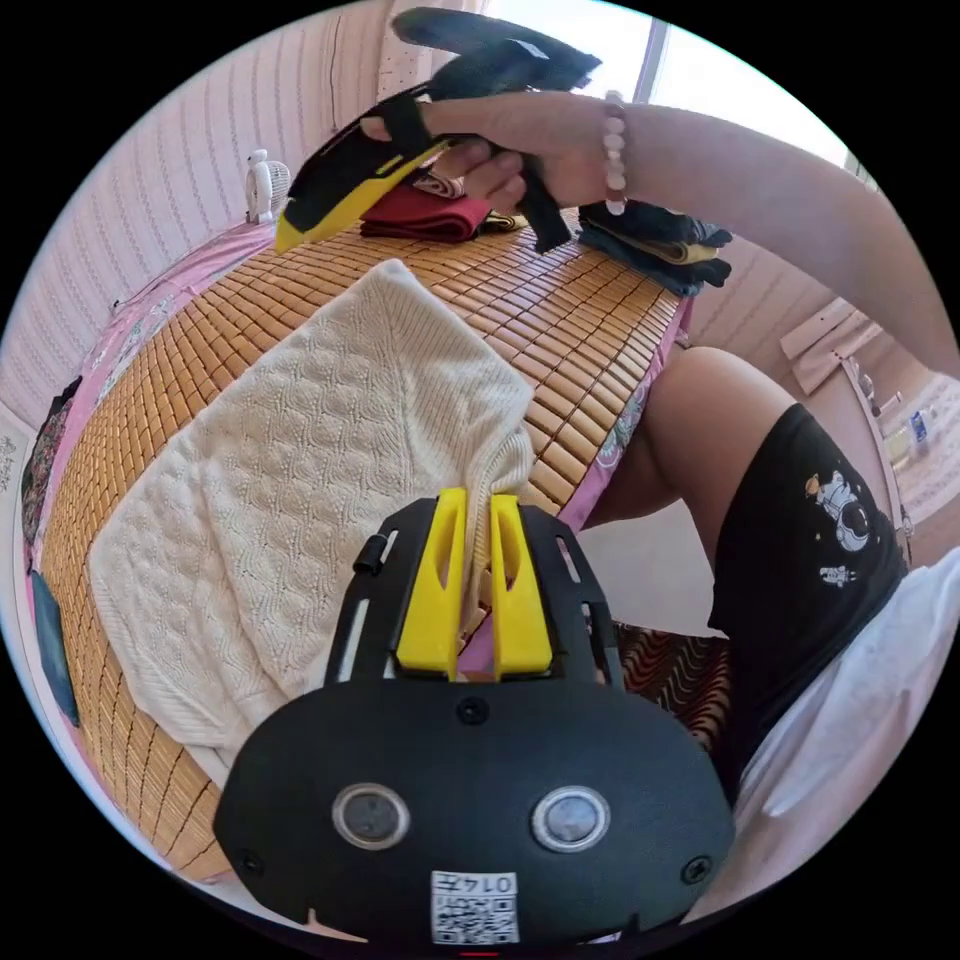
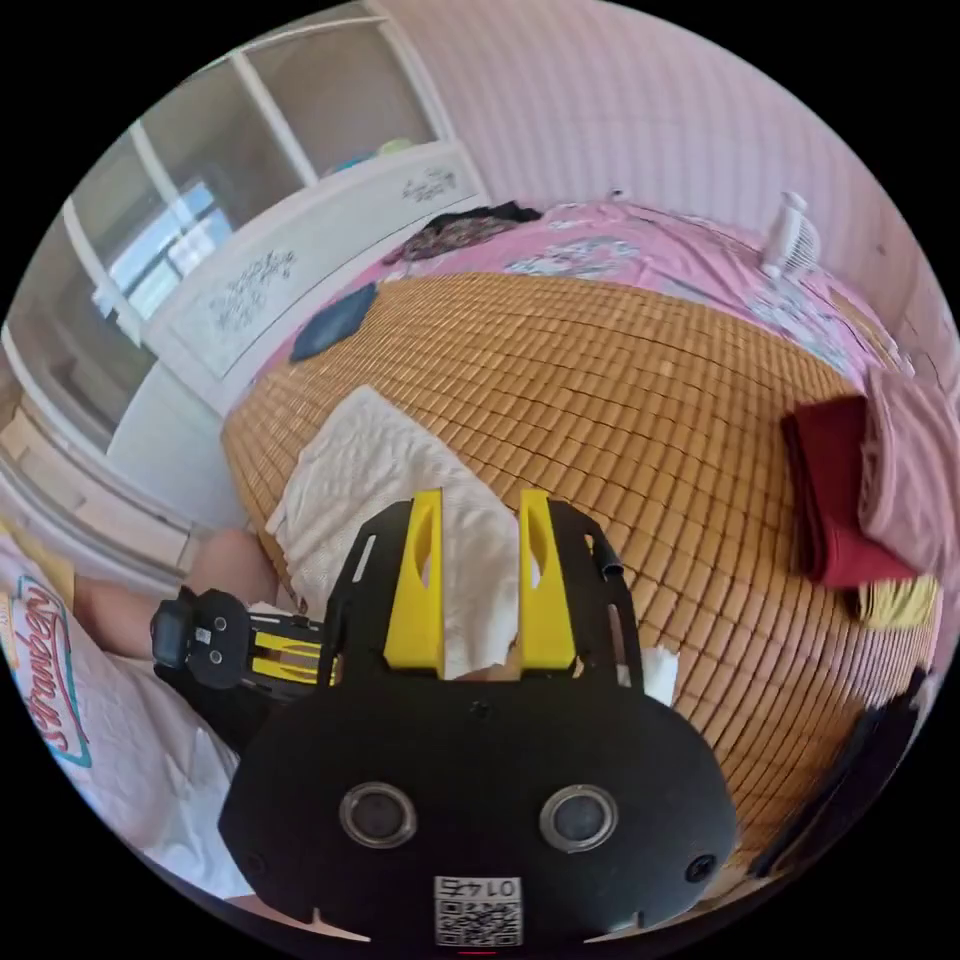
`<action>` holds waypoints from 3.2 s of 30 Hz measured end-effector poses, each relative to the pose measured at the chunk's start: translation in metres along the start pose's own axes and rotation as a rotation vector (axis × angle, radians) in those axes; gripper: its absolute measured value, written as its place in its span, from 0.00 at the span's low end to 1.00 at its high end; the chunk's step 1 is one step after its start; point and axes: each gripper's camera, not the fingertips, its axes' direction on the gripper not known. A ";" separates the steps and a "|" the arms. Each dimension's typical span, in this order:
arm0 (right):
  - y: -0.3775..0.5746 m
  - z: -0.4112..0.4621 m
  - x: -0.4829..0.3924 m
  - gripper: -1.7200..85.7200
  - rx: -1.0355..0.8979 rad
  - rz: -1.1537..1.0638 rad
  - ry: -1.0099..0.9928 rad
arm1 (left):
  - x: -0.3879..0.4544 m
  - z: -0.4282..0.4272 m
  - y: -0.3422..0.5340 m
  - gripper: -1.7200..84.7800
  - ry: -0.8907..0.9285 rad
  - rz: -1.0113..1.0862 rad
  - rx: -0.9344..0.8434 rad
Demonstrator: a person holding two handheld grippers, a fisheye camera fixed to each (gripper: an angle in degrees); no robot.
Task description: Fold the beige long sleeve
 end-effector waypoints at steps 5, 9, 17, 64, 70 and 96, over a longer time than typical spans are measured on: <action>0.129 -0.040 0.081 0.20 0.092 0.478 -0.199 | 0.004 -0.029 0.035 0.07 0.027 -0.009 -0.015; 0.162 -0.036 0.072 0.12 0.038 0.515 -0.324 | 0.001 -0.051 0.064 0.07 0.020 -0.060 -0.014; 0.242 -0.172 0.058 0.09 0.326 0.594 -0.302 | -0.004 -0.125 0.107 0.07 0.089 -0.133 0.200; 0.191 -0.186 0.021 0.17 0.148 0.563 -0.371 | -0.305 0.020 0.076 0.14 0.233 -0.533 0.008; 0.191 -0.198 -0.002 0.16 0.093 0.502 -0.382 | -0.297 0.019 0.082 0.11 0.205 -0.499 0.011; 0.017 -0.533 0.080 0.16 0.299 -0.074 -0.056 | -0.278 -0.027 -0.243 0.12 0.557 -0.227 0.566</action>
